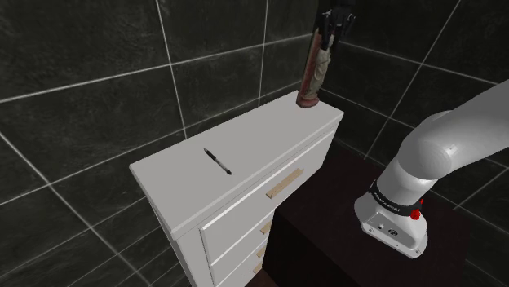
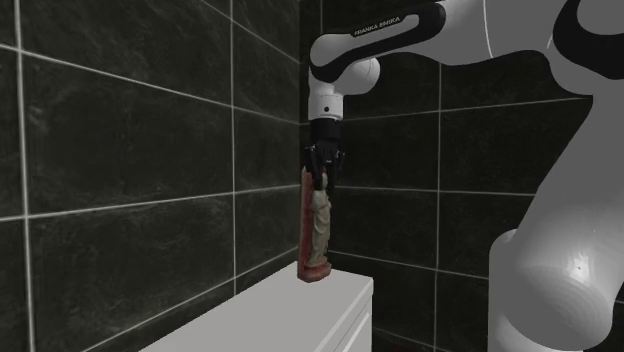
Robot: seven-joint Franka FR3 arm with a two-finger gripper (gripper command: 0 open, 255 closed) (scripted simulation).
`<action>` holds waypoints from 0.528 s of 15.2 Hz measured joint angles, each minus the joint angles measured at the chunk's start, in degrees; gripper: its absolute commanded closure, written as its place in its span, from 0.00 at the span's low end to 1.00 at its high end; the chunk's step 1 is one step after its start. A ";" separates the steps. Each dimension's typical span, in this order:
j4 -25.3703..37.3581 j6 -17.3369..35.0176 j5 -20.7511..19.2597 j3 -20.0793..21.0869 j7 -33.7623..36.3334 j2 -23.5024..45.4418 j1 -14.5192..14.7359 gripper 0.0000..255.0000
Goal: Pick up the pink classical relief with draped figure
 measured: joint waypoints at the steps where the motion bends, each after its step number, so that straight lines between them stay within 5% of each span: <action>1: 0.84 -0.58 0.04 -0.01 -0.01 0.27 0.02 1.00; 8: 7.25 -5.75 0.23 0.03 0.00 1.53 0.16 1.00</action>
